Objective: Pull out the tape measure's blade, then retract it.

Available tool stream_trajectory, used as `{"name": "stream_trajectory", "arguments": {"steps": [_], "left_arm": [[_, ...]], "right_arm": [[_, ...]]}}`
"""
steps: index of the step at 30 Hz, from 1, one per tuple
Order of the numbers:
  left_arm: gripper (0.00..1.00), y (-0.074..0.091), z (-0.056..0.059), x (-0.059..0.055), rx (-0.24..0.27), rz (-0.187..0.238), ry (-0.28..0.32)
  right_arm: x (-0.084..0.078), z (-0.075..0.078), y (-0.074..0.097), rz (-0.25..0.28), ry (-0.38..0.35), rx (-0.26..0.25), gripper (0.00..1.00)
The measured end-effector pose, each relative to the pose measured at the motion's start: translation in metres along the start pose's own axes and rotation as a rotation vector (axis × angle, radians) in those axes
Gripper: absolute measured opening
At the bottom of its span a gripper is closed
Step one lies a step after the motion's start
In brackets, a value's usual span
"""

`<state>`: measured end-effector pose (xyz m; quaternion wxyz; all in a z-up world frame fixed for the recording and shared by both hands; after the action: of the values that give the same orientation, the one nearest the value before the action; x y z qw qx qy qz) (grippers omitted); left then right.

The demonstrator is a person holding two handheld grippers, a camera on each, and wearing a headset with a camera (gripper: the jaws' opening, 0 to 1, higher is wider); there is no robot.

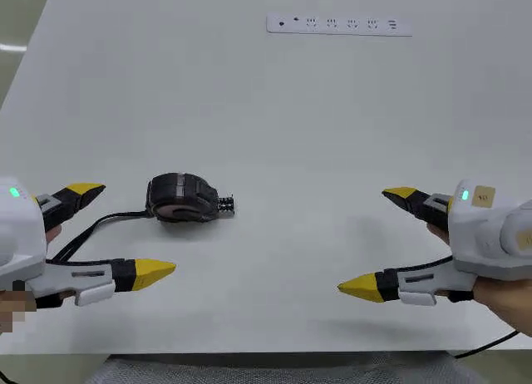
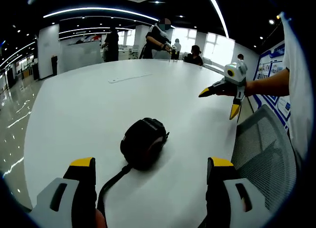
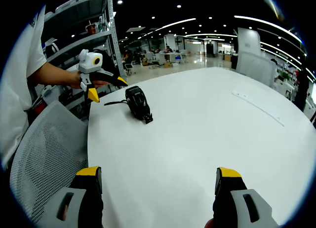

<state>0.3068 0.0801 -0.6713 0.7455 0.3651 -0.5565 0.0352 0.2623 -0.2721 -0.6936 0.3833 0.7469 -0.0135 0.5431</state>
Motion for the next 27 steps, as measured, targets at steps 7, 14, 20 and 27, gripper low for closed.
{"name": "stream_trajectory", "arguments": {"steps": [7, 14, 20, 27], "left_arm": [[0.88, -0.011, -0.009, 0.003, -0.04, -0.035, -0.039], [0.86, -0.021, -0.011, 0.005, -0.08, -0.063, -0.079], [0.84, -0.03, -0.015, 0.003, -0.114, -0.089, -0.101], [0.78, -0.038, -0.021, 0.005, -0.141, -0.11, -0.133]], "right_arm": [[0.006, 0.004, -0.016, -0.01, 0.021, 0.038, 0.94], [0.013, 0.007, -0.028, -0.016, 0.036, 0.068, 0.93], [0.016, 0.011, -0.036, -0.021, 0.048, 0.089, 0.93], [0.02, 0.018, -0.045, -0.025, 0.06, 0.111, 0.92]]}}
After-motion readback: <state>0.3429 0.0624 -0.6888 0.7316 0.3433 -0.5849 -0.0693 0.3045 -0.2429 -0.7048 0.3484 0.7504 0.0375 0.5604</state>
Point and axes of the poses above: the centre of the closed fingertips' face, and the gripper's own axes: y roughly backward along the fingers, z roughly to its right, x roughly out of its top, the point moved 8 cm from there along y, roughly backward along the fingers, and after that the axes turned 5 degrees about z, right-handed, at the moved point
